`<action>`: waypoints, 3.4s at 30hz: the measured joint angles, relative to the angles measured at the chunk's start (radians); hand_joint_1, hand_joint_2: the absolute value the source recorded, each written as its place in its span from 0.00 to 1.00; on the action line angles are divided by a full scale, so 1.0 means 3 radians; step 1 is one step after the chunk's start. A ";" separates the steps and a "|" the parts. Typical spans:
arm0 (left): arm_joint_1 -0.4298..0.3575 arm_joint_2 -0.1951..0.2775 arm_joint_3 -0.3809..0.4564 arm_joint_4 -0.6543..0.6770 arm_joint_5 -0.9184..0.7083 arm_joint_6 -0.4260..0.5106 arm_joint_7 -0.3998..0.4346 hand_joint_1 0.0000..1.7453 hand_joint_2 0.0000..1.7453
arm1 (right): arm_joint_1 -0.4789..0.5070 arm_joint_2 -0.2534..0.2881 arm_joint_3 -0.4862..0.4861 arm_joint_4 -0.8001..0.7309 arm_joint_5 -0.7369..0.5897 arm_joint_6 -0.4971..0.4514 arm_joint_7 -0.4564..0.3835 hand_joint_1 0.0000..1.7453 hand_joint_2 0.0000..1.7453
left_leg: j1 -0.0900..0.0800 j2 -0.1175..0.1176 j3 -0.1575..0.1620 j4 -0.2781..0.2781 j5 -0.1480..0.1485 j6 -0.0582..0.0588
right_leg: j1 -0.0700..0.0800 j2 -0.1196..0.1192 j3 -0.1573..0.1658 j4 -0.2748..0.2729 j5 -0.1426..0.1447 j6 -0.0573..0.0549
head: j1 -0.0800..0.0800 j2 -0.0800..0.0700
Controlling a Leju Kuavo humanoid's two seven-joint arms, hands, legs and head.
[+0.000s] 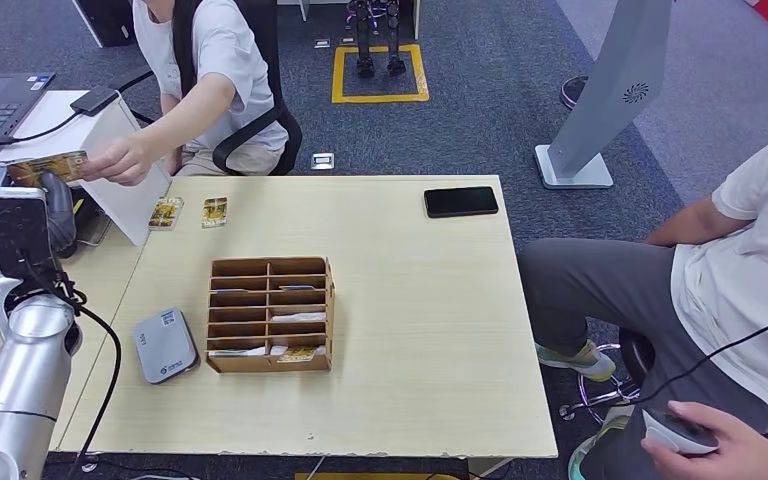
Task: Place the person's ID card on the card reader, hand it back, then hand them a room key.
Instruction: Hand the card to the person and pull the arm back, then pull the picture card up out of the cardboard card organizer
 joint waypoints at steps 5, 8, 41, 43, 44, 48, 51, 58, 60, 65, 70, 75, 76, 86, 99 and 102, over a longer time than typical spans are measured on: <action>0.0002 0.0000 -0.0010 0.0001 0.0017 -0.0032 0.0000 0.75 1.00 | 0.0001 0.0000 0.0014 0.0000 0.0000 -0.0023 -0.0014 0.00 0.00 | 0.0000 0.0000 0.0000 0.0000 0.0000 0.0000 | 0.0000 0.0000 0.0000 0.0000 0.0000 0.0000 | 0.0000 0.0000; 0.0004 0.0000 -0.0014 0.0001 0.0048 -0.0063 0.0000 0.00 1.00 | 0.0001 0.0000 0.0021 0.0000 0.0000 -0.0044 -0.0024 0.00 0.00 | 0.0000 0.0000 -0.0001 0.0000 0.0000 0.0000 | 0.0000 0.0000 -0.0001 0.0000 0.0000 0.0000 | 0.0000 0.0000; 0.0399 0.0250 -0.0099 -0.0665 0.0370 -0.0793 -0.0076 0.00 1.00 | 0.0105 0.0000 -0.0013 0.0001 0.0000 -0.0116 -0.0092 0.00 0.00 | 0.0000 0.0013 -0.0004 0.0001 -0.0003 0.0002 | -0.0001 0.0014 -0.0006 0.0000 0.0000 0.0002 | 0.0000 0.0000; 0.0597 0.0313 -0.0103 -0.0980 0.0354 -0.0960 -0.0185 0.00 1.00 | 0.0125 0.0000 -0.0017 0.0001 0.0000 -0.0109 -0.0101 0.00 0.00 | -0.0001 0.0012 -0.0007 0.0001 -0.0004 0.0003 | -0.0001 0.0013 -0.0008 -0.0001 -0.0002 0.0003 | 0.0000 0.0000; 0.0699 0.0332 -0.0105 -0.1123 0.0303 -0.1009 -0.0248 0.00 1.00 | 0.0131 0.0000 -0.0021 0.0001 0.0000 -0.0107 -0.0106 0.00 0.00 | -0.0001 0.0012 -0.0008 0.0000 -0.0005 0.0003 | -0.0001 0.0013 -0.0009 -0.0001 -0.0002 0.0004 | 0.0001 0.0000; 0.1104 0.0415 -0.0216 -0.1674 -0.0272 -0.0906 -0.0600 0.00 1.00 | 0.0147 -0.0005 -0.0048 0.0001 0.0000 -0.0077 -0.0128 0.00 0.00 | -0.0002 0.0014 -0.0010 0.0001 -0.0009 0.0003 | -0.0002 0.0015 -0.0012 -0.0002 -0.0003 0.0005 | 0.0001 0.0000; 0.1286 0.0501 -0.0370 -0.1911 -0.0459 -0.0806 -0.0710 0.00 1.00 | 0.0149 -0.0013 -0.0061 0.0000 0.0000 -0.0044 -0.0132 0.00 0.00 | -0.0002 0.0013 -0.0011 0.0001 -0.0009 0.0003 | -0.0002 0.0013 -0.0011 -0.0003 -0.0003 0.0006 | 0.0004 0.0000; 0.1458 0.0606 -0.0581 -0.2150 -0.0664 -0.0585 -0.0799 0.00 1.00 | 0.0148 -0.0020 -0.0067 0.0000 0.0000 -0.0039 -0.0133 0.00 0.00 | -0.0002 0.0011 -0.0011 0.0001 -0.0006 0.0003 | -0.0002 0.0013 -0.0010 -0.0002 -0.0001 0.0006 | 0.0003 0.0000; 0.1473 0.0619 -0.0604 -0.2175 -0.0671 -0.0578 -0.0801 0.00 1.00 | 0.0147 -0.0020 -0.0067 0.0000 0.0000 -0.0039 -0.0133 0.00 0.00 | -0.0002 0.0010 -0.0011 0.0001 -0.0006 0.0002 | -0.0002 0.0012 -0.0010 -0.0001 -0.0001 0.0006 | 0.0003 0.0000; 0.1490 0.0650 -0.0622 -0.2204 -0.0696 -0.0568 -0.0804 0.00 1.00 | 0.0147 -0.0022 -0.0067 0.0000 0.0000 -0.0038 -0.0133 0.00 0.00 | -0.0001 0.0010 -0.0011 0.0001 -0.0006 0.0002 | -0.0002 0.0011 -0.0010 -0.0001 -0.0001 0.0006 | 0.0003 0.0000; 0.1521 0.0712 -0.0768 -0.2206 -0.0704 -0.0648 -0.0858 0.00 1.00 | 0.0140 -0.0022 -0.0067 0.0000 0.0000 -0.0019 -0.0133 0.00 0.00 | -0.0002 0.0011 -0.0011 0.0001 -0.0006 0.0002 | -0.0002 0.0011 -0.0010 -0.0002 -0.0001 0.0006 | 0.0003 0.0000; 0.1612 0.0729 -0.0943 -0.2190 -0.0584 -0.0667 -0.0844 0.00 1.00 | 0.0131 -0.0022 -0.0067 0.0000 0.0000 -0.0005 -0.0127 0.00 0.00 | -0.0002 0.0010 -0.0011 0.0001 -0.0006 0.0002 | -0.0003 0.0011 -0.0010 -0.0002 -0.0001 0.0006 | 0.0003 0.0000; 0.1635 0.0713 -0.0966 -0.2172 -0.0558 -0.0682 -0.0836 0.00 1.00 | 0.0130 -0.0022 -0.0067 0.0000 0.0000 -0.0004 -0.0124 0.00 0.00 | -0.0002 0.0010 -0.0011 0.0001 -0.0006 0.0002 | -0.0003 0.0011 -0.0010 -0.0002 -0.0001 0.0006 | 0.0003 0.0000; 0.1719 0.0724 -0.1159 -0.1708 -0.1418 0.0262 -0.0667 0.00 1.00 | 0.0115 -0.0026 -0.0070 0.0000 0.0000 0.0038 -0.0119 0.00 0.00 | -0.0001 0.0009 -0.0012 0.0001 -0.0006 0.0002 | -0.0002 0.0009 -0.0010 -0.0001 -0.0001 0.0006 | 0.0003 0.0000; 0.1756 0.0903 -0.1194 -0.1414 -0.1711 0.0487 -0.0509 0.00 1.00 | 0.0100 -0.0044 -0.0070 -0.0001 0.0000 0.0069 -0.0119 0.00 0.00 | -0.0002 0.0008 -0.0013 0.0001 -0.0006 0.0002 | -0.0002 0.0008 -0.0010 -0.0001 -0.0001 0.0006 | 0.0003 0.0000; 0.1763 0.0905 -0.1194 -0.1372 -0.1679 0.0488 -0.0442 0.00 1.00 | 0.0097 -0.0045 -0.0070 -0.0001 0.0000 0.0064 -0.0119 0.00 0.00 | -0.0002 0.0008 -0.0013 0.0001 -0.0006 0.0002 | -0.0002 0.0008 -0.0010 -0.0001 -0.0001 0.0006 | 0.0003 0.0000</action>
